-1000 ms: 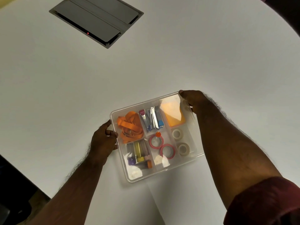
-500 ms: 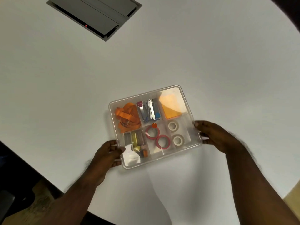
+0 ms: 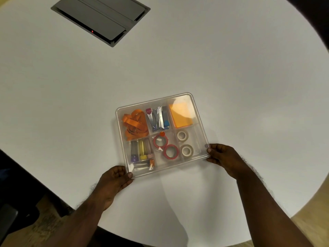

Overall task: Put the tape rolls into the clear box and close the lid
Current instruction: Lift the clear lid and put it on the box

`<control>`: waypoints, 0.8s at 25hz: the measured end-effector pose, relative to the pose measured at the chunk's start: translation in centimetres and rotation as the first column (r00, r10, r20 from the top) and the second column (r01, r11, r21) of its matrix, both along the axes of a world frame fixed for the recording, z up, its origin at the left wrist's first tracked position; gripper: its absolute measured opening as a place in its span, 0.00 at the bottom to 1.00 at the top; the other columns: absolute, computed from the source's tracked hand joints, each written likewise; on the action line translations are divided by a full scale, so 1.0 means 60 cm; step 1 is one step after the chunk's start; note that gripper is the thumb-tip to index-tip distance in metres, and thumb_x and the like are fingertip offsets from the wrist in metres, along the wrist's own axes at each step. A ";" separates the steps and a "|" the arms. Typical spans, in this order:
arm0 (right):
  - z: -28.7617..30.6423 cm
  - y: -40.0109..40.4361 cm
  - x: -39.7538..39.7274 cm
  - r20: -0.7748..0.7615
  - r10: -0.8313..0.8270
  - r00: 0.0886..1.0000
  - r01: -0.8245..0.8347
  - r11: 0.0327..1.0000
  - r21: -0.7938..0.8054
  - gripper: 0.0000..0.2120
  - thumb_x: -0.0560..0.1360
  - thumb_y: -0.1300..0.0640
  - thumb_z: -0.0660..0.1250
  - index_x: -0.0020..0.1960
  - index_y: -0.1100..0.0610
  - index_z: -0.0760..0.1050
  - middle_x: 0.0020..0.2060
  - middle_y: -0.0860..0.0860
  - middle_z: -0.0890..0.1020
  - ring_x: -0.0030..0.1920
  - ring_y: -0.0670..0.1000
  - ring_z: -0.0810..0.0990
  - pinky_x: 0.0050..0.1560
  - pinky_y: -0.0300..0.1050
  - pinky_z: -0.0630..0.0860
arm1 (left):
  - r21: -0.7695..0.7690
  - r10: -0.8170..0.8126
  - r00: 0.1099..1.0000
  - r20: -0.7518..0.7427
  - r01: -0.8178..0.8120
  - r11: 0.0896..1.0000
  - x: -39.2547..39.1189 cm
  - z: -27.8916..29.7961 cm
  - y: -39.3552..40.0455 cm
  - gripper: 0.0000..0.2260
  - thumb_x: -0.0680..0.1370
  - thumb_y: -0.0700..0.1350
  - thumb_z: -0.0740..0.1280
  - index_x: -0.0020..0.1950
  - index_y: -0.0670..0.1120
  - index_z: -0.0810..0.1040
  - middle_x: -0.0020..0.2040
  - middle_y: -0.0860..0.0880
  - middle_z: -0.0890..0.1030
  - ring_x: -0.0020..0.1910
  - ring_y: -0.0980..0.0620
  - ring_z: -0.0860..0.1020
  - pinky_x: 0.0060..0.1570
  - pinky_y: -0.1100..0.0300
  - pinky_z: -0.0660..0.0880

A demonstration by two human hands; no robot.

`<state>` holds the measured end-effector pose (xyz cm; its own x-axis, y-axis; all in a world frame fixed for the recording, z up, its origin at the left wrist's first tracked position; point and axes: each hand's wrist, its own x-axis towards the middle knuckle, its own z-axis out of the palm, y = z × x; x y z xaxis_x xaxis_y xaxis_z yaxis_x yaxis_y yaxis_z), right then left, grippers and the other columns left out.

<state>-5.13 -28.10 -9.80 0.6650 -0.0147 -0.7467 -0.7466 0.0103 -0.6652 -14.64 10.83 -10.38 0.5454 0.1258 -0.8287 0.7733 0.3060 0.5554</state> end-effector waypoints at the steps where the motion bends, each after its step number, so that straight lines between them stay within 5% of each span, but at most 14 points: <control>1: -0.001 0.002 0.000 0.013 0.001 1.000 0.000 1.000 -0.008 0.14 0.76 0.67 0.67 0.61 0.67 0.76 0.43 0.57 0.80 0.42 0.51 0.80 0.41 0.38 0.84 | 0.017 -0.006 1.000 0.002 0.006 1.000 0.000 0.000 -0.001 0.09 0.69 0.33 0.73 0.48 0.40 0.80 0.41 0.43 0.84 0.43 0.47 0.85 0.43 0.59 0.81; 5: 0.000 0.004 0.004 0.033 0.049 0.998 -0.047 0.998 -0.051 0.14 0.77 0.67 0.67 0.62 0.67 0.76 0.43 0.59 0.78 0.43 0.54 0.80 0.39 0.38 0.83 | 0.075 -0.029 0.999 0.038 0.026 0.997 0.000 0.006 -0.009 0.08 0.70 0.33 0.73 0.45 0.41 0.79 0.40 0.44 0.82 0.44 0.46 0.83 0.43 0.59 0.82; 9: 0.011 0.011 0.018 0.022 0.164 0.986 -0.161 0.982 -0.096 0.14 0.77 0.63 0.67 0.62 0.57 0.76 0.52 0.53 0.81 0.49 0.53 0.82 0.41 0.42 0.83 | 0.086 -0.089 0.995 0.055 0.084 0.993 0.019 0.017 -0.021 0.16 0.72 0.30 0.70 0.54 0.45 0.76 0.51 0.48 0.80 0.49 0.46 0.81 0.43 0.57 0.81; 14: 0.017 0.031 0.013 0.079 0.062 0.995 -0.046 0.982 -0.185 0.12 0.78 0.64 0.66 0.61 0.61 0.75 0.59 0.61 0.79 0.59 0.62 0.79 0.54 0.58 0.81 | 0.101 -0.130 0.990 0.053 0.125 0.987 0.039 0.031 -0.023 0.18 0.71 0.27 0.68 0.53 0.47 0.74 0.52 0.46 0.80 0.49 0.47 0.79 0.42 0.59 0.78; 20: 0.029 -0.025 -0.059 0.112 -0.067 0.991 0.090 0.971 -0.220 0.12 0.78 0.65 0.66 0.61 0.62 0.76 0.59 0.59 0.80 0.59 0.62 0.79 0.52 0.58 0.81 | 0.107 -0.300 0.953 0.034 0.295 0.950 0.091 0.042 -0.062 0.19 0.71 0.26 0.68 0.54 0.47 0.75 0.57 0.43 0.77 0.53 0.43 0.78 0.47 0.54 0.79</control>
